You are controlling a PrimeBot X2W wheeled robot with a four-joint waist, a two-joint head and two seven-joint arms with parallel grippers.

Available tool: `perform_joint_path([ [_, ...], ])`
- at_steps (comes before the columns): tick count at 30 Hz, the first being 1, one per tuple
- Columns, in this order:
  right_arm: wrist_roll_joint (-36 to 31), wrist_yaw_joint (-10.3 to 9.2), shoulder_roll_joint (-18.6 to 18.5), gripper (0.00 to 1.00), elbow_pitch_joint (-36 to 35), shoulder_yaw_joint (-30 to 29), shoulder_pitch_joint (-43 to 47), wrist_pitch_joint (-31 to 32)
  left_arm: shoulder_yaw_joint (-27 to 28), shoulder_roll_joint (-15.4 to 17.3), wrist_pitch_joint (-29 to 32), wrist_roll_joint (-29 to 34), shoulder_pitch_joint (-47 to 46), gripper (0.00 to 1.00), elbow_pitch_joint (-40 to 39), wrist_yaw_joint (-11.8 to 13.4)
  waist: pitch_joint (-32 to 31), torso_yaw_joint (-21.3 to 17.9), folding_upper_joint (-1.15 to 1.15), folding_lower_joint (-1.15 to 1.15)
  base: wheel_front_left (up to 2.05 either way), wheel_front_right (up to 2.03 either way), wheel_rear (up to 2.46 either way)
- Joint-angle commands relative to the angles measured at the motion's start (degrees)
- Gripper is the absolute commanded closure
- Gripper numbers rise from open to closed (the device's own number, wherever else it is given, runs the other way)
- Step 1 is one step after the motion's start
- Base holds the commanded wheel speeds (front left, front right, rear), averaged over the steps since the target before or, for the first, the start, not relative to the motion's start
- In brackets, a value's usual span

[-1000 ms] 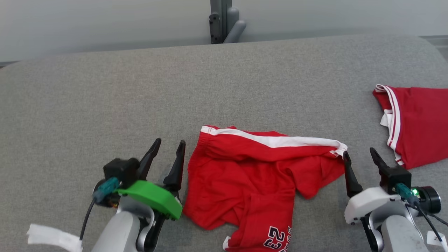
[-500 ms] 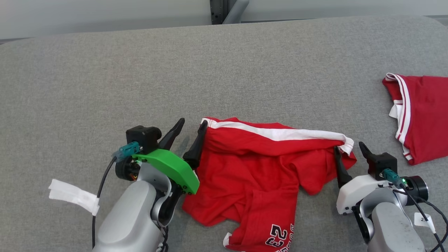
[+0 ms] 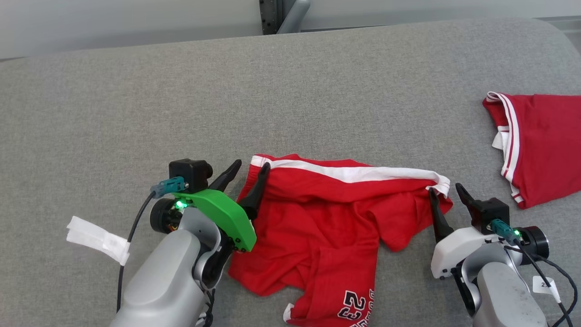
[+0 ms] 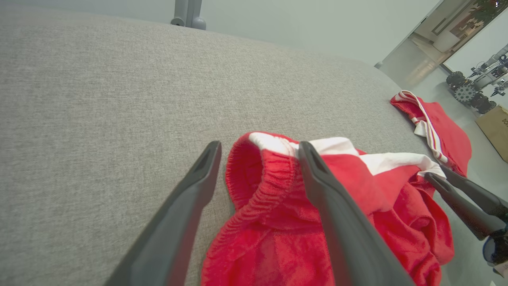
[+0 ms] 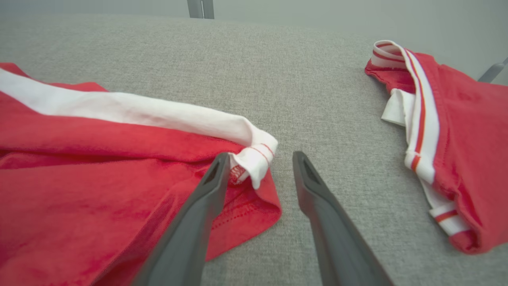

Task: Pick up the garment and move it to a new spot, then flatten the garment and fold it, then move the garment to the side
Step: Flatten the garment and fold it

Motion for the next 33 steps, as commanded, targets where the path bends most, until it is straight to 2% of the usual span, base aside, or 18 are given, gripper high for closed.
perform_joint_path([
  [1,0.29,-0.08,-0.20,0.18,-0.39,0.37,0.14,-0.24,-0.64,0.30,0.13,-0.68,-1.01,0.00,0.36,-0.17,-0.10,-0.22,0.28,0.00,0.00,0.00,0.00],
  [4,0.41,-0.08,-0.20,0.20,-0.58,0.58,0.20,-0.24,-1.41,0.36,0.48,-1.33,-1.47,0.00,0.54,-0.17,-0.05,-0.29,0.28,0.00,0.00,0.00,0.00],
  [6,0.41,-0.08,-0.20,0.25,-0.74,0.69,0.31,-0.25,-2.20,0.38,1.09,-2.00,-2.12,0.00,0.60,-0.18,0.00,-0.28,0.28,0.00,0.00,0.00,0.00],
  [10,0.70,-0.08,-0.20,0.52,-0.48,1.09,0.44,-0.25,-3.87,0.99,2.85,-3.24,-2.90,0.00,0.97,-0.18,-0.02,-0.42,0.28,0.00,0.00,0.00,0.00],
  [11,0.78,-0.08,-0.21,0.60,-0.22,1.38,0.38,-0.25,-4.49,1.16,3.83,-3.60,-3.20,0.41,1.32,-0.18,-0.09,-0.59,0.28,0.00,0.00,0.00,0.00],
  [12,0.80,-0.08,-0.21,0.64,-0.13,1.53,0.35,-0.25,-4.93,1.23,4.16,-4.01,-3.26,0.60,1.43,-0.18,-0.16,-0.71,0.28,0.00,0.00,0.00,0.00],
  [14,0.97,-0.08,-0.21,0.82,0.04,1.82,0.37,-0.26,-5.49,1.44,4.42,-4.85,-3.15,1.00,1.54,-0.18,-0.33,-0.94,0.28,0.00,0.00,0.00,0.00],
  [15,1.04,-0.08,-0.20,0.95,0.09,1.95,0.41,-0.26,-5.69,1.53,4.45,-5.36,-3.04,1.00,1.48,-0.18,-0.41,-1.04,0.28,0.00,0.00,0.00,0.00],
  [16,1.05,-0.08,-0.20,1.00,0.03,2.04,0.44,-0.26,-5.98,1.61,4.51,-5.82,-2.95,1.00,1.27,-0.18,-0.47,-1.12,0.28,0.00,0.00,0.00,0.00],
  [24,3.50,-0.08,-0.68,1.00,-4.98,2.08,-1.77,0.38,-4.16,4.11,3.85,-10.49,-6.70,1.00,-3.47,-0.18,0.38,-0.67,0.28,0.00,0.00,0.00,0.00],
  [28,8.43,-0.08,-4.45,1.00,-11.00,4.82,-6.72,4.63,-1.39,7.76,5.81,-11.67,-12.85,1.00,-7.12,-0.17,2.87,-0.21,0.28,0.00,0.00,0.00,0.00],
  [29,9.33,-0.08,-6.34,1.00,-12.80,6.03,-8.75,6.33,-0.86,9.07,6.56,-11.36,-15.07,1.00,-7.98,-0.17,3.78,-0.11,0.28,0.00,0.00,0.00,0.00],
  [33,13.99,-0.10,-11.32,1.00,-17.94,11.03,-20.04,12.35,1.83,13.07,8.97,-10.01,-25.10,1.00,-8.50,0.17,7.38,0.20,0.28,0.00,0.00,0.00,0.00],
])
